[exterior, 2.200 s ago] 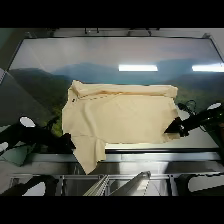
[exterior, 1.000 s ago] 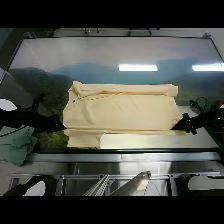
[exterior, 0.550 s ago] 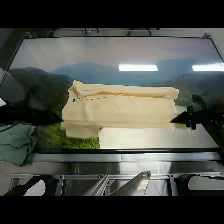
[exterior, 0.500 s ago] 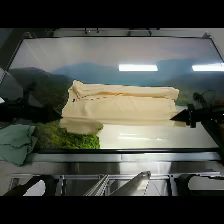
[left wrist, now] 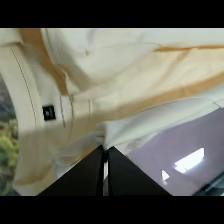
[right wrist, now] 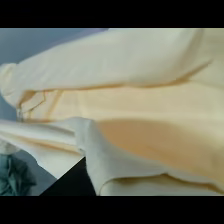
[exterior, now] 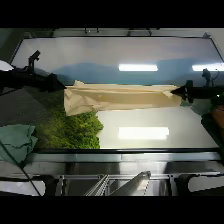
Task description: Fold the shirts.
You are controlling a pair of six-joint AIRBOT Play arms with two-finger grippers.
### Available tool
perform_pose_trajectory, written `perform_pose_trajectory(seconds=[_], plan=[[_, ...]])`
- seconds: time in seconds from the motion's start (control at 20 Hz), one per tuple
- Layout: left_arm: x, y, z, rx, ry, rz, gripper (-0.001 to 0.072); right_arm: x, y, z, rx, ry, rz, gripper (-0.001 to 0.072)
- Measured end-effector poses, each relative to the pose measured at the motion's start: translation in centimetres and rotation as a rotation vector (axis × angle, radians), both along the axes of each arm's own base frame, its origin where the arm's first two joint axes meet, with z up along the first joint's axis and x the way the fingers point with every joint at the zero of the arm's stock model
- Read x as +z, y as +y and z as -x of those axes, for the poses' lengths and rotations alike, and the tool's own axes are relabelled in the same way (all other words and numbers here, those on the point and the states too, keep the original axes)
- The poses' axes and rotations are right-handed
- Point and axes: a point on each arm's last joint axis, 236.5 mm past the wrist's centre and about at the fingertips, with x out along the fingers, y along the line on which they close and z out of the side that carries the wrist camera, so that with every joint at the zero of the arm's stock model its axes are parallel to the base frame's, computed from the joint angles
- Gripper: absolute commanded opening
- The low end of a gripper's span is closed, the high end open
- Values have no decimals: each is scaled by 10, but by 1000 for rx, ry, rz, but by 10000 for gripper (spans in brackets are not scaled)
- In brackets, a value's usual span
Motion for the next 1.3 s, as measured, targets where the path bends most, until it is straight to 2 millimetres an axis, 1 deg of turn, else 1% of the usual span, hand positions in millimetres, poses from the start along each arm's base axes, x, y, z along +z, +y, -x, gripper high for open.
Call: perform_pose_trajectory(seconds=[0.1, 0.15, 0.2, 0.25, 0.3, 0.35, 0.4, 0.45, 0.55, 0.65, 0.7, 0.75, 0.8, 0.9, 0.95, 1.0, 1.05, 1.1, 1.15, 1.2, 1.25, 1.3], plan=[[-18, -3, -21, -10, 9, 0, 28, -19, 2, -18, -21, -11, 42, 22], [-28, -4, -30, -11, 21, 3, 55, -30, 4, -24, -28, -11, 57, 126], [-36, -5, -35, -18, 34, 6, 296, -40, 4, -28, -31, -7, 71, 317], [-43, -5, -40, -26, 51, 7, 500, -50, 3, -32, -41, -1, 83, 404], [-48, -6, -42, -36, 73, 15, 720, -56, 4, -31, -36, 6, 82, 399], [-50, -8, -41, -56, 94, 26, 705, -57, 3, -31, -27, 3, 77, 400], [-48, -10, -42, -77, 102, 37, 705, -54, 2, -30, -8, -3, 65, 400], [-43, -10, -44, -89, 109, 45, 705, -50, -5, -30, 2, -17, 62, 407], [-27, -5, -49, -101, 97, 45, 705, -38, -26, -31, 17, -49, 71, 610], [-9, -5, -52, -114, 86, 49, 705, -28, -50, -34, 7, -79, 99, 614], [-1, -7, -51, -121, 83, 51, 704, -27, -60, -36, -3, -84, 115, 637], [4, -9, -50, -124, 83, 50, 694, -27, -68, -37, -11, -86, 127, 637], [7, -14, -48, -129, 80, 47, 695, -30, -70, -37, -16, -75, 129, 637], [9, -27, -41, -148, 90, 52, 694, -39, -67, -36, -12, -42, 122, 627], [8, -36, -39, -159, 96, 53, 549, -45, -62, -36, -1, -24, 112, 626], [8, -46, -35, -175, 103, 57, 343, -51, -53, -34, 14, -4, 99, 625], [9, -57, -32, -195, 105, 64, 196, -57, -42, -33, 29, 19, 77, 536], [10, -72, -29, -219, 104, 74, 160, -61, -32, -33, 43, 39, 61, 437], [11, -87, -26, -244, 102, 80, 145, -67, -20, -31, 59, 64, 40, 327], [11, -101, -24, -264, 95, 81, 144, -72, -8, -29, 79, 85, 31, 95], [12, -119, -23, -284, 79, 82, 114, -78, 3, -25, 106, 110, 23, 15], [12, -134, -22, -299, 62, 80, 9, -80, 13, -22, 125, 130, 10, 15]])
